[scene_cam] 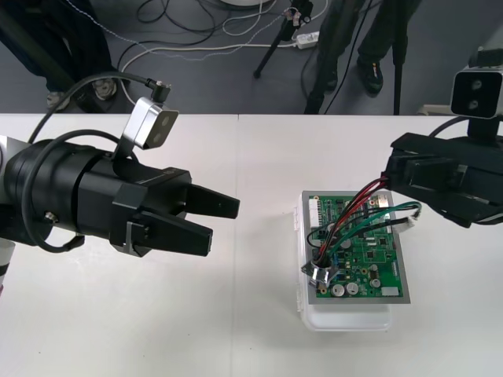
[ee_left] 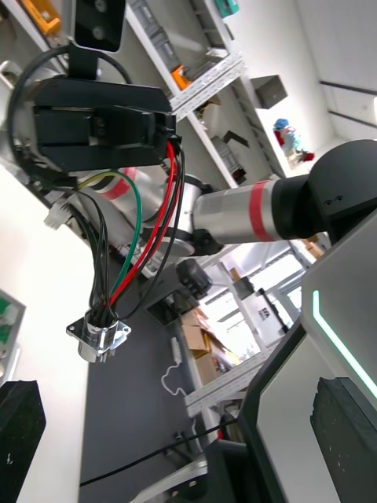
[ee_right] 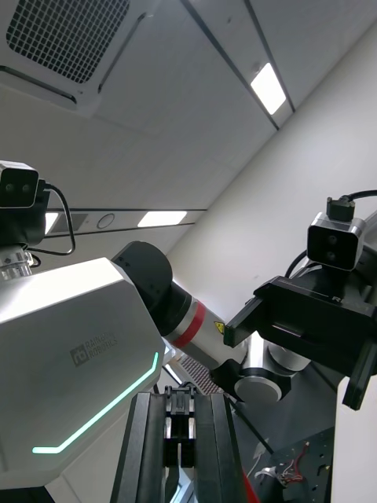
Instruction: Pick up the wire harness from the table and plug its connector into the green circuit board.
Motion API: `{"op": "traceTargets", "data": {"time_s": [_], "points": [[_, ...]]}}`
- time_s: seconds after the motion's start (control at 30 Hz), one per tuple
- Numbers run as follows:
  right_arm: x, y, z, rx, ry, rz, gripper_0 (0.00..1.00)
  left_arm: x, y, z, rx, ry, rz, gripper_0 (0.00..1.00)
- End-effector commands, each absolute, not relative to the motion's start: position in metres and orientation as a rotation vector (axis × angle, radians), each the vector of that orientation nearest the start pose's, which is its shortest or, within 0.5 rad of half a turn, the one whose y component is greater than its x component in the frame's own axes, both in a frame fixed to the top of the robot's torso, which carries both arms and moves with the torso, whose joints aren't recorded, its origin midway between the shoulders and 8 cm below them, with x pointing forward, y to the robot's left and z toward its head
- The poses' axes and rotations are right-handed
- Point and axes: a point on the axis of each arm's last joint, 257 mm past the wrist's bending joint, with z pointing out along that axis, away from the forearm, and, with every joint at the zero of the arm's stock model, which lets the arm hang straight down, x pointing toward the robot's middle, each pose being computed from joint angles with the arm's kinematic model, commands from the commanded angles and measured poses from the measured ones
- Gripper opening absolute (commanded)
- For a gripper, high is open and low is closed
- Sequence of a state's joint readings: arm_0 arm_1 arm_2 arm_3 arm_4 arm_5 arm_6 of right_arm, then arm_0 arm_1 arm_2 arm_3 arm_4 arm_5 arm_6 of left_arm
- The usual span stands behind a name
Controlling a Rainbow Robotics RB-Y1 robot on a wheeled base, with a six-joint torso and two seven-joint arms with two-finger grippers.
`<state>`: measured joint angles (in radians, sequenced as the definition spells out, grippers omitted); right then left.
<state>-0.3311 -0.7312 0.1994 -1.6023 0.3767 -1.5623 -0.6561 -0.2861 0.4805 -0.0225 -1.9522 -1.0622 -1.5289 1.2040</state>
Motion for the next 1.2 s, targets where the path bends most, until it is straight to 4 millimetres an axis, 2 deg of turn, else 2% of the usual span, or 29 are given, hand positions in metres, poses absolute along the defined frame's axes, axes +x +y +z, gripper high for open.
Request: {"op": "traceTargets", "data": {"time_s": [0.03, 0.27, 0.4, 0.57, 0.73, 0.87, 1.07, 1.2], "points": [[0.275, -0.141, 0.030, -1.013, 1.058, 1.943, 0.00, 0.285, 0.041, -0.017, 1.187, 1.508, -1.533, 1.00], [0.259, -0.152, 0.027, -1.049, 1.083, 1.878, 0.00, 0.306, 0.032, -0.010, 1.141, 1.444, -1.420, 1.00], [0.251, -0.153, 0.023, -1.085, 1.095, 1.838, 0.00, 0.316, 0.023, -0.005, 1.146, 1.382, -1.350, 1.00], [0.250, -0.149, 0.013, -1.149, 1.119, 1.758, 0.00, 0.328, 0.023, 0.003, 1.190, 1.327, -1.239, 1.00], [0.267, -0.137, 0.011, -1.136, 1.166, 1.631, 0.00, 0.336, 0.028, 0.020, 1.256, 1.260, -1.123, 1.00], [0.277, -0.129, 0.015, -1.085, 1.184, 1.573, 0.00, 0.331, 0.026, 0.029, 1.276, 1.215, -1.123, 1.00], [0.300, -0.117, 0.011, -1.062, 1.226, 1.419, 0.00, 0.315, 0.010, 0.029, 1.311, 1.096, -1.154, 1.00], [0.308, -0.108, 0.014, -1.057, 1.221, 1.345, 0.00, 0.307, -0.001, 0.029, 1.295, 1.059, -1.200, 1.00]]}}
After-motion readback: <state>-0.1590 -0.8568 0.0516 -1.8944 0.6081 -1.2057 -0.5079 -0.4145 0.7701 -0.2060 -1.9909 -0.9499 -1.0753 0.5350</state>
